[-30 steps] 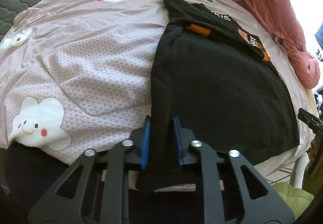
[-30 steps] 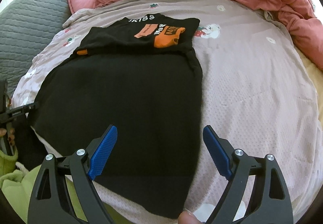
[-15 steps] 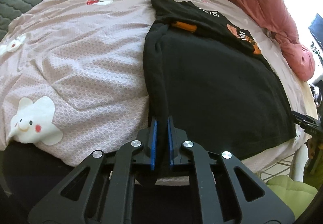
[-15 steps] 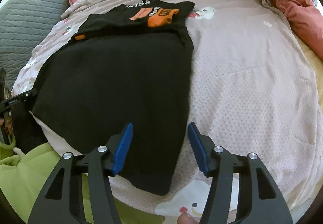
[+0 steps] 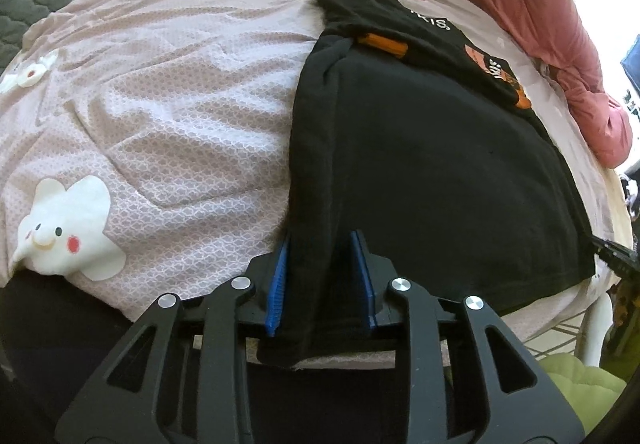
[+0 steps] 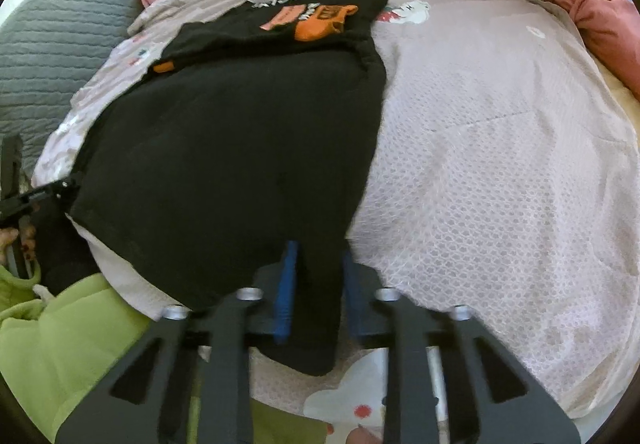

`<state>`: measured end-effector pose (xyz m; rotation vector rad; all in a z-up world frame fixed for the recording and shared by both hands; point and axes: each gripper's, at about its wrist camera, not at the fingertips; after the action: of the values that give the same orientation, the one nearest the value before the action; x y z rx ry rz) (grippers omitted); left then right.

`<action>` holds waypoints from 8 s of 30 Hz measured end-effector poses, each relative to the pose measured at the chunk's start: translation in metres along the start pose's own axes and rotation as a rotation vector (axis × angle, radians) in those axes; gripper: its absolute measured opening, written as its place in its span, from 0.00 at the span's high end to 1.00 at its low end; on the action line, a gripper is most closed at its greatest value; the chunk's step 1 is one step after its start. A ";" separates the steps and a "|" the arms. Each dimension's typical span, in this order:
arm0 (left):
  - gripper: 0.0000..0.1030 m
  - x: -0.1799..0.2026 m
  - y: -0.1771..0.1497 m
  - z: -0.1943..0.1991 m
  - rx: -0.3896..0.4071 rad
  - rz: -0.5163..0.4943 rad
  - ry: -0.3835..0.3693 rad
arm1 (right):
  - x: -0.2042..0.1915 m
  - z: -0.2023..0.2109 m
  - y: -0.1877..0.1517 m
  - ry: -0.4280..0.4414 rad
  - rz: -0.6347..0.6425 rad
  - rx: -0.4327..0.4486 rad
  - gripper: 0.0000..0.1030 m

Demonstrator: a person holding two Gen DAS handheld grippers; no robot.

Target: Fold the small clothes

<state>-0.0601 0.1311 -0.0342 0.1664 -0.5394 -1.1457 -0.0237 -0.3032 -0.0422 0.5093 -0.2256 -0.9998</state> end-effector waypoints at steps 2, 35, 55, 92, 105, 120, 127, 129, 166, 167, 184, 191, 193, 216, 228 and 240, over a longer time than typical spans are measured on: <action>0.95 -0.001 0.000 0.001 0.003 0.001 -0.001 | -0.002 0.004 0.003 -0.001 0.015 0.017 0.91; 0.97 0.058 0.126 0.051 0.216 0.058 -0.102 | 0.054 0.059 0.109 -0.044 -0.038 0.413 0.92; 0.97 0.071 0.209 -0.014 0.193 0.116 -0.097 | 0.097 -0.001 0.175 -0.105 -0.110 0.369 0.92; 0.86 0.079 0.123 -0.041 0.274 -0.146 0.026 | 0.016 -0.045 0.153 -0.136 0.133 0.218 0.79; 0.82 0.122 0.111 -0.077 0.267 -0.297 0.115 | 0.002 -0.095 0.155 -0.136 0.171 0.131 0.79; 0.81 0.133 0.164 -0.103 0.222 -0.227 0.060 | 0.026 -0.116 0.220 -0.153 0.161 0.154 0.80; 0.81 0.125 0.201 -0.105 0.213 -0.152 0.066 | 0.045 -0.124 0.251 -0.155 0.122 0.156 0.80; 0.81 0.120 0.213 -0.102 0.224 -0.125 0.074 | 0.052 -0.127 0.259 -0.173 0.109 0.159 0.80; 0.98 0.076 0.243 -0.110 0.226 -0.018 0.013 | 0.134 -0.114 0.249 -0.140 -0.100 0.226 0.93; 0.98 0.077 0.244 -0.104 0.245 -0.018 0.007 | 0.135 -0.109 0.249 -0.137 -0.108 0.245 0.93; 0.99 0.061 0.247 -0.126 0.241 0.041 0.122 | 0.146 -0.148 0.247 -0.266 -0.126 0.132 0.90; 0.88 0.058 0.240 -0.123 0.238 0.040 0.153 | 0.145 -0.137 0.240 -0.308 -0.120 0.126 0.80; 0.88 0.056 0.238 -0.115 0.241 0.063 0.137 | 0.144 -0.132 0.238 -0.312 -0.125 0.124 0.75; 0.56 0.112 0.179 -0.050 0.292 -0.079 0.056 | 0.052 -0.051 0.214 -0.239 0.060 0.269 0.53; 0.56 0.113 0.147 -0.083 0.166 -0.131 0.134 | 0.005 -0.081 0.195 -0.181 0.152 0.201 0.53; 0.54 0.096 0.133 -0.087 0.163 -0.108 0.100 | 0.031 -0.113 0.170 -0.200 0.052 0.071 0.39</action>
<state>0.1202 0.0875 -0.0258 0.3955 -0.5396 -1.1912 0.1654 -0.2205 -0.0548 0.4649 -0.4522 -0.9947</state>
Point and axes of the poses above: each gripper's, at about its wrist camera, not at the fingertips, and z roughly against the way its jaws point, x to its right, y to its top, and after that the axes turned 14 degrees about z, right-handed
